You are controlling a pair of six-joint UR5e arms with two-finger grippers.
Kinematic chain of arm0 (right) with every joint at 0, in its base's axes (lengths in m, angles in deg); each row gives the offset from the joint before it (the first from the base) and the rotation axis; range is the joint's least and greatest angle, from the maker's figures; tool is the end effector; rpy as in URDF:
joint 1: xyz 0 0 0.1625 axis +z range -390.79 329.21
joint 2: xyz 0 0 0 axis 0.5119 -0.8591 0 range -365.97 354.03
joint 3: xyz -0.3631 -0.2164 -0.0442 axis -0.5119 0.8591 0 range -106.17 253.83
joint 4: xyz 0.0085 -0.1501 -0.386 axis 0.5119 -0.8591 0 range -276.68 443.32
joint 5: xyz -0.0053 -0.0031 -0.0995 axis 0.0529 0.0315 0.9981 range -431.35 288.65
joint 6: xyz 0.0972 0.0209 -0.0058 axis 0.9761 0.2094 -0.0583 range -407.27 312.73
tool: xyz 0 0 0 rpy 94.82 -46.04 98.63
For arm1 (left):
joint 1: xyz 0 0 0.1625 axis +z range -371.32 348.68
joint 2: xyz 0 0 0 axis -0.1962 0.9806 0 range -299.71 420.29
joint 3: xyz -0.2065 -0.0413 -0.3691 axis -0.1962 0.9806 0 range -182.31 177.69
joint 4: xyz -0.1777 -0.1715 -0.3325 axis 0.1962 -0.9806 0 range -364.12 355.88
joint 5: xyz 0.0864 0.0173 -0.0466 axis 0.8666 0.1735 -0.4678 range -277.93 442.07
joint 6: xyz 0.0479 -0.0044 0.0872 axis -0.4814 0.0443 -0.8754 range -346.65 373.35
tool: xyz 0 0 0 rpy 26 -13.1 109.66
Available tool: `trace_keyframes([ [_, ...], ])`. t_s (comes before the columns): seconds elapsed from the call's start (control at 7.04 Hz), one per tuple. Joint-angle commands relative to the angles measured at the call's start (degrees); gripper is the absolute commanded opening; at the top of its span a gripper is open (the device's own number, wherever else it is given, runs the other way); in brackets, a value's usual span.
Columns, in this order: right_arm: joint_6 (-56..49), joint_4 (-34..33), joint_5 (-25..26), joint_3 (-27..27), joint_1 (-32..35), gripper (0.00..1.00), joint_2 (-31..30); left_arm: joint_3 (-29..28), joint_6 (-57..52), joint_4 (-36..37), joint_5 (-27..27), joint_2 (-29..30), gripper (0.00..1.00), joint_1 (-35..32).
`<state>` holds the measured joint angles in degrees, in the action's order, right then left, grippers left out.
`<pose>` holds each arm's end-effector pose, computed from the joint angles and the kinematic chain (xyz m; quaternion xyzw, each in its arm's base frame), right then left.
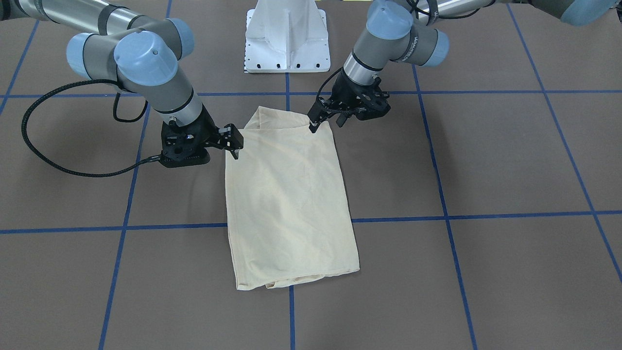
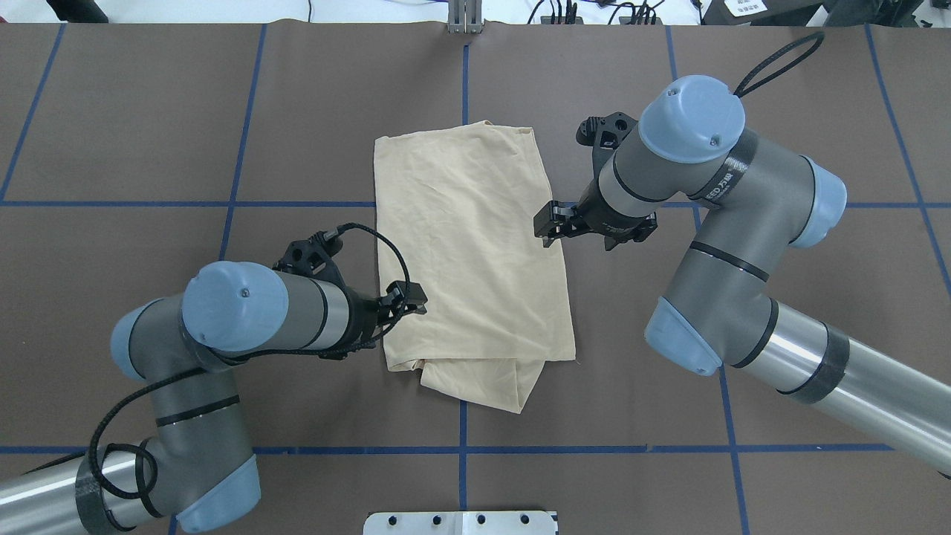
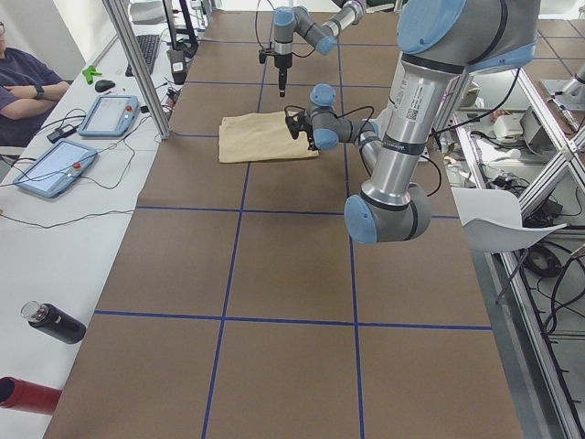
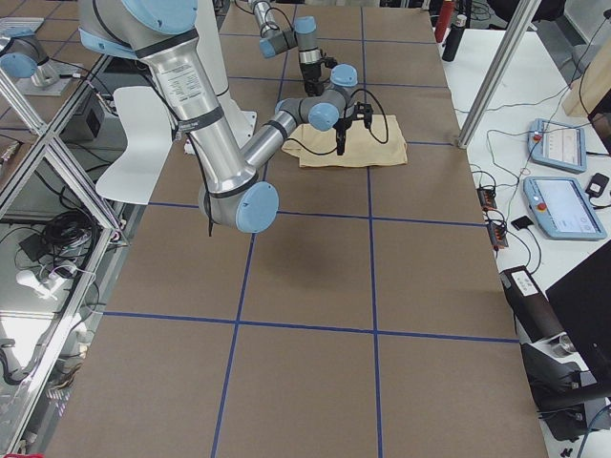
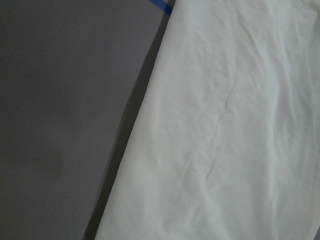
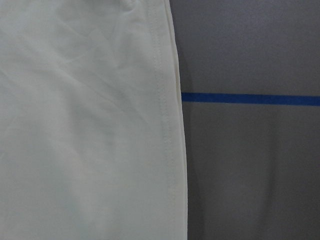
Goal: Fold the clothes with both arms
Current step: 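Grasp the shirt's near corners with both grippers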
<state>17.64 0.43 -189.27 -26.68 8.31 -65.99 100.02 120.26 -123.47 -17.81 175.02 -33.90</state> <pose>-0.4443 -0.4727 0.2618 0.0210 -0.4490 0.0117 0.8932 0.5283 -0.3456 0.2602 -0.0450 0.5484 -0.2372 0.8006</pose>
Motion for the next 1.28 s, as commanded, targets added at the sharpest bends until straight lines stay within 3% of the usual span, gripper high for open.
trace_keyframes([
  [0.0,1.44,0.02,-0.03,-1.18,-0.34,1.0,-0.36,-2.99,0.93,-1.4,1.0,-0.56,0.99,2.36],
  [0.28,1.44,0.02,-0.03,-1.18,-0.43,1.0,-0.27,-4.59,1.1,-3.87,0.92,-0.39,0.99,3.23],
  [0.57,1.44,0.02,-0.03,-1.35,-0.34,1.0,-0.45,-4.68,1.1,-3.87,0.83,-0.04,0.81,3.33],
  [0.71,1.44,0.02,-0.03,-1.44,-0.34,1.0,-0.45,-4.59,1.02,-3.79,0.83,0.23,0.55,3.42],
  [0.85,1.36,0.02,-0.03,-1.44,-0.34,1.0,-0.45,-4.59,0.67,-3.79,0.65,0.32,0.22,3.42],
  [0.99,1.36,0.02,-0.03,-1.44,-0.34,1.0,-0.62,-4.51,0.67,-3.79,0.48,0.32,0.0,3.42],
  [1.14,1.44,0.02,-0.03,-1.7,-0.34,1.0,-0.88,-4.42,0.67,-3.7,0.21,0.41,0.0,3.33],
])
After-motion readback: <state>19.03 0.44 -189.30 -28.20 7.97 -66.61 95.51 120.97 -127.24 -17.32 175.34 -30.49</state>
